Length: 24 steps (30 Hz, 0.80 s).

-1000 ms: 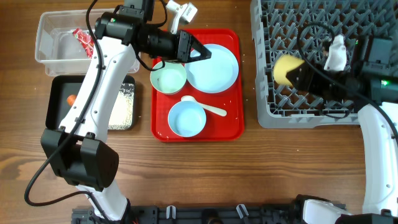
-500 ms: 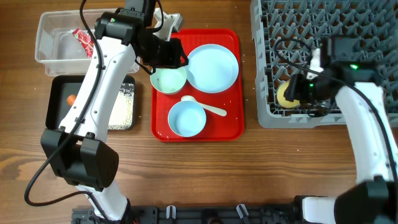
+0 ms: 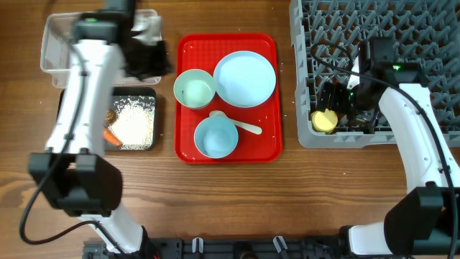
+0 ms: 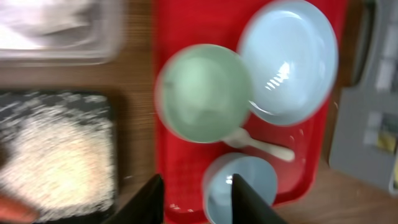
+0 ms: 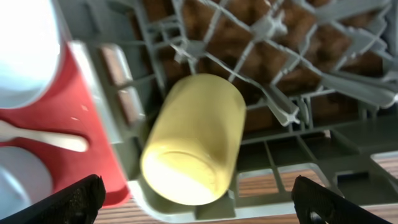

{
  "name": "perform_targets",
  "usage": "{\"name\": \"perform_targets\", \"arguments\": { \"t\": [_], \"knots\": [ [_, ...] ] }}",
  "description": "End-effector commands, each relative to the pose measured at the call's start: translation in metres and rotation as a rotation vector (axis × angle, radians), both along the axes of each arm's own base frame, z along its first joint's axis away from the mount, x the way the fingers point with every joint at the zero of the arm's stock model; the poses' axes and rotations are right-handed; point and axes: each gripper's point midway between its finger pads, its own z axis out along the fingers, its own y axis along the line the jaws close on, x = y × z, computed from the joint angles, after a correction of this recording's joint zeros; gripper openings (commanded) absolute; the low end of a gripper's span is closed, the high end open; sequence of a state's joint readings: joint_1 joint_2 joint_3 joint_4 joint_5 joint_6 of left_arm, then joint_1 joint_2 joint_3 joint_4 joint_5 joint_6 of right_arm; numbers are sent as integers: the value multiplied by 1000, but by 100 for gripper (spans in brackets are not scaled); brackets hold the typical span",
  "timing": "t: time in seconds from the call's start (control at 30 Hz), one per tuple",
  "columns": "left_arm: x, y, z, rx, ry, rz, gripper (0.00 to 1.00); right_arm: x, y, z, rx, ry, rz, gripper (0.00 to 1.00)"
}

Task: Sort waste into correct bins and load items into the dishwasher rack

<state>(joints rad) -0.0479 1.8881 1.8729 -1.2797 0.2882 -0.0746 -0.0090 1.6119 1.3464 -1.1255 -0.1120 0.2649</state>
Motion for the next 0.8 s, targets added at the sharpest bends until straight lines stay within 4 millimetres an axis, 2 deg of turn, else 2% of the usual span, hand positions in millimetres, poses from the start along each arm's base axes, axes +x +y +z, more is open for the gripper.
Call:
{"name": "perform_targets", "arguments": {
  "t": [0.0, 0.07, 0.1, 0.13, 0.17, 0.2, 0.37, 0.47, 0.63, 0.77],
  "knots": [
    [-5, 92, 15, 37, -10, 255, 46, 9, 11, 33, 55, -102, 0, 100],
    [-12, 136, 12, 77, 7, 361, 75, 7, 11, 40, 58, -124, -6, 100],
    [-16, 156, 12, 85, 10, 409, 82, 5, 12, 45, 58, -137, -1, 100],
    [-20, 175, 12, 85, 12, 457, 85, 4, 14, 49, 58, -149, 5, 100],
    [-24, 187, 12, 84, 14, 490, 100, 4, 16, 52, 58, -159, 13, 100],
    [-30, 204, 12, 84, 18, 532, 100, 3, 22, 56, 60, -175, 31, 100],
    [-45, 239, 12, 83, 22, 627, 100, 2, 54, 59, 70, -196, 124, 100],
    [-47, 242, 12, 83, 25, 635, 100, 6, 76, 63, 83, -234, 177, 100],
    [-47, 242, 12, 83, 26, 635, 100, 17, 124, 74, 136, -322, 237, 100],
    [-47, 242, 12, 83, 26, 635, 100, 36, 154, 66, 157, -369, 258, 100]
  ]
}}
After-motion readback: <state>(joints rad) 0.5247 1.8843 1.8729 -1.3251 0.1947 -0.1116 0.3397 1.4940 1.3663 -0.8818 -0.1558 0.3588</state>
